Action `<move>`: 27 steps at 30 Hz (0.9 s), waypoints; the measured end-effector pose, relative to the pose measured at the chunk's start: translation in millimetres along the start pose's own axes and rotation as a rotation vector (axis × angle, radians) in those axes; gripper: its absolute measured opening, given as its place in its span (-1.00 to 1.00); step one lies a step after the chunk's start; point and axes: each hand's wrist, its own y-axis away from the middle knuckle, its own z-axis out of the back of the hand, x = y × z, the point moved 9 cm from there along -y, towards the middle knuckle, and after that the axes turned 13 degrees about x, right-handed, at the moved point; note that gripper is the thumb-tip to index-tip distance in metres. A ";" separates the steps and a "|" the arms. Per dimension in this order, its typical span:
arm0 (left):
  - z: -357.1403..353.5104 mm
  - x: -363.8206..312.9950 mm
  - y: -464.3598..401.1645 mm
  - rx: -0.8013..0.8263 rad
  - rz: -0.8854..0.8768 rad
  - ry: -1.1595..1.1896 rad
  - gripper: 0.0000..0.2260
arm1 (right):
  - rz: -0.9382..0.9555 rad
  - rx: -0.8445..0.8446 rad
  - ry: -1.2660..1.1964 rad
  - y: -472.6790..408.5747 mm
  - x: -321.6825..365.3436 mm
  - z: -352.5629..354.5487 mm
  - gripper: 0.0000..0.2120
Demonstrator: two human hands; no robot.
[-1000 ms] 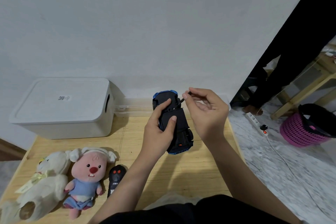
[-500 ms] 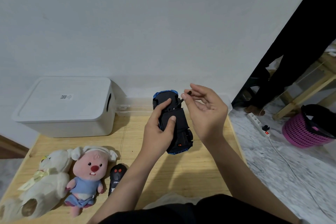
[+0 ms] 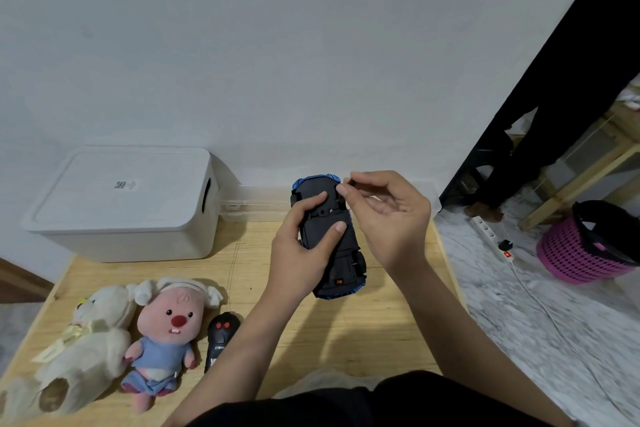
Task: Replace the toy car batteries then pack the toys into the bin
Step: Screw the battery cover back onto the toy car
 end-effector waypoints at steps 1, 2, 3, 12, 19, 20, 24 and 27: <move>0.2 0.6 -0.4 0.000 0.002 -0.001 -0.63 | -0.001 0.008 -0.006 -0.1 -0.1 -0.1 -0.72; 0.1 1.0 -0.7 0.003 0.004 -0.003 -0.64 | -0.002 0.014 -0.011 0.0 -0.3 0.2 -0.72; -0.2 1.5 -0.9 0.008 0.006 -0.004 -0.64 | -0.005 0.016 -0.015 0.1 -0.8 1.0 -0.72; -3.0 0.7 -1.4 0.015 0.003 0.031 -0.65 | -0.043 0.053 0.059 3.2 1.1 -2.0 -0.72; -2.3 0.8 -1.0 0.005 0.007 0.062 -0.65 | -0.008 -0.008 0.085 0.7 3.6 5.7 -0.73; -2.3 0.6 -1.0 0.007 0.006 0.065 -0.65 | -0.034 -0.015 0.056 1.1 1.3 6.2 -0.72; -3.4 1.8 -1.1 0.026 0.002 0.066 -0.64 | -0.084 0.025 0.019 2.1 -3.4 2.5 -0.68; -5.8 3.0 -1.7 0.060 0.000 0.049 -0.63 | -0.089 0.076 0.052 1.4 -3.5 -1.5 -0.64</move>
